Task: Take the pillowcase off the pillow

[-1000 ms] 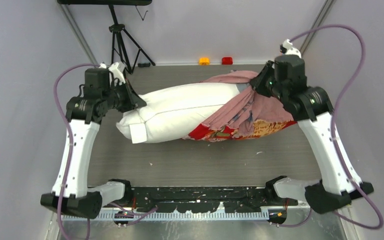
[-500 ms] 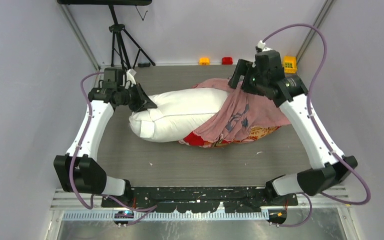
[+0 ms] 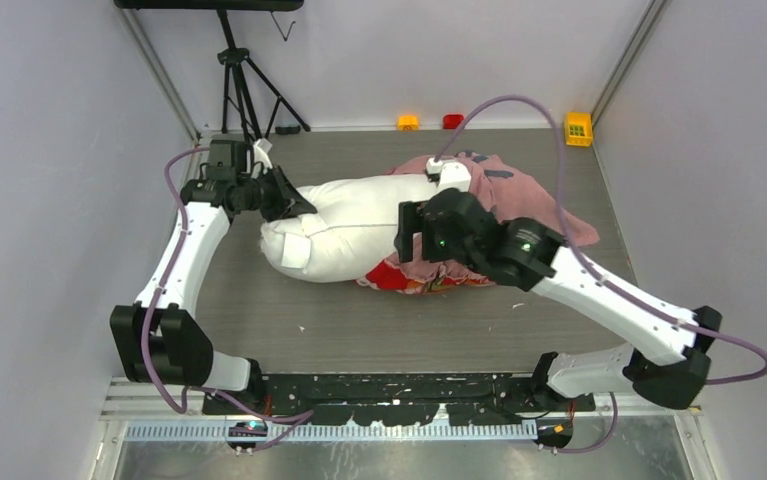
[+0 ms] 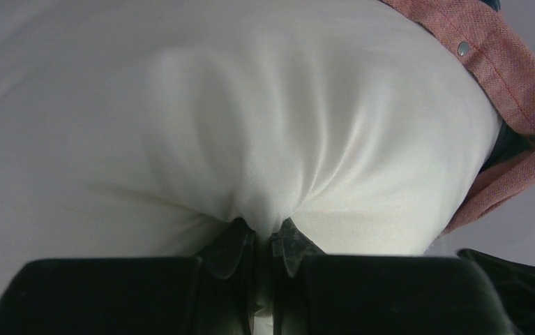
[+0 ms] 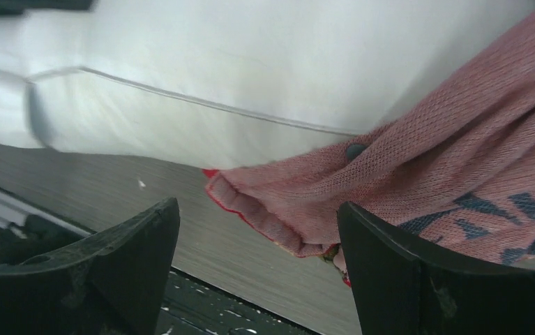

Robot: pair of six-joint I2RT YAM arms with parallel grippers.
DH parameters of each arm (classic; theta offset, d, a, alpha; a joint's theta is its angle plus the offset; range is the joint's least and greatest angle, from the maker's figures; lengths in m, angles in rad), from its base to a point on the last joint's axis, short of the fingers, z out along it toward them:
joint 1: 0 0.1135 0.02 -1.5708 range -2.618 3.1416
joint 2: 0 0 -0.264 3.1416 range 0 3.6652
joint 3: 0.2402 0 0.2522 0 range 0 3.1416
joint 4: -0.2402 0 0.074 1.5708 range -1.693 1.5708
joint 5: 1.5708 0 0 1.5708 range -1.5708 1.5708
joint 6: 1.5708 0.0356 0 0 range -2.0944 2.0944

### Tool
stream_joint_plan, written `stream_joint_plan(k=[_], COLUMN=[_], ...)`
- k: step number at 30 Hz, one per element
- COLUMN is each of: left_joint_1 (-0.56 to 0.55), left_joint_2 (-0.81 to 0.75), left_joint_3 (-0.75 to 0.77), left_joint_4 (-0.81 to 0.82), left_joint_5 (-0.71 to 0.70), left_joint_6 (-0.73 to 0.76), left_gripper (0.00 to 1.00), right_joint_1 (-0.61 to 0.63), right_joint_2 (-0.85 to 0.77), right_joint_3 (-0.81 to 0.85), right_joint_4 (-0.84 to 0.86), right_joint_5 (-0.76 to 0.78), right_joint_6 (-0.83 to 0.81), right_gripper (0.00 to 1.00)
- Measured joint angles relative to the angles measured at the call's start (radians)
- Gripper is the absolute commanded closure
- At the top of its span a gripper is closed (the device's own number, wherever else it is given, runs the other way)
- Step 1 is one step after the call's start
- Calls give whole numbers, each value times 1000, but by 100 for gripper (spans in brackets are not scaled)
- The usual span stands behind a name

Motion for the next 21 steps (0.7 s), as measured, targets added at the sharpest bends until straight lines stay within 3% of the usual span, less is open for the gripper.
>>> stream_joint_plan(k=[5, 11, 17, 21], left_joint_1=[3, 11, 27, 42], left_joint_2=[-21, -28, -41, -42], left_joint_3=[-18, -25, -42, -45], left_joint_4=[12, 17, 27, 29], left_joint_5=[-2, -3, 3, 12], left_joint_6=[-6, -9, -9, -8], left_gripper=[91, 91, 90, 90], right_joint_1=[14, 37, 38, 5], right_joint_2=[85, 136, 189, 138], right_joint_3=[-134, -154, -159, -217], right_joint_4=[28, 77, 69, 73], right_joint_5=[22, 50, 166, 197], right_joint_6=[98, 170, 205, 199], right_gripper=[12, 12, 29, 37])
